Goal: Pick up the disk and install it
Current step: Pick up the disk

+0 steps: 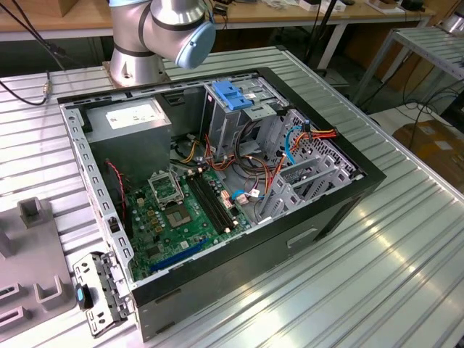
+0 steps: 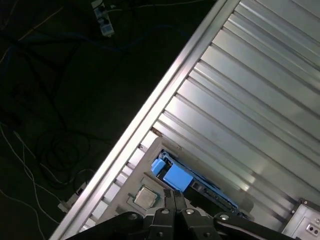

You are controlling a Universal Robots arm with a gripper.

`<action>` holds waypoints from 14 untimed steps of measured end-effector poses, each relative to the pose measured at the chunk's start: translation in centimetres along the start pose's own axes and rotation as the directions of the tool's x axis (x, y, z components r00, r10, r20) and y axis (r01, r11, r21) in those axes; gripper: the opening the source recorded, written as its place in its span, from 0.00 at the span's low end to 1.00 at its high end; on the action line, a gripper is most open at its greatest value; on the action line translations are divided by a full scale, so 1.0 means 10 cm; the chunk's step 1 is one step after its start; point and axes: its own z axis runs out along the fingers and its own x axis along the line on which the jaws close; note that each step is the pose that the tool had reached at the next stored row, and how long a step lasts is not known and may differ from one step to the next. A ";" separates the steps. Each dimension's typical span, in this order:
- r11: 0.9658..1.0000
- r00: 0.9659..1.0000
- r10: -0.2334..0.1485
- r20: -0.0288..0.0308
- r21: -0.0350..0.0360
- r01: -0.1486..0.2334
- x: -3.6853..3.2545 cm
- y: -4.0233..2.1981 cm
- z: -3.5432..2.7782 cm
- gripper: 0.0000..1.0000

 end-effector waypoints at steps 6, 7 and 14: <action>0.998 0.998 -0.065 -0.003 0.001 0.065 0.000 0.000 0.000 0.11; 0.997 0.997 -0.077 -0.003 0.001 0.077 0.000 0.000 0.000 0.11; 0.989 0.989 -0.149 -0.006 0.002 0.149 0.000 0.000 0.000 0.11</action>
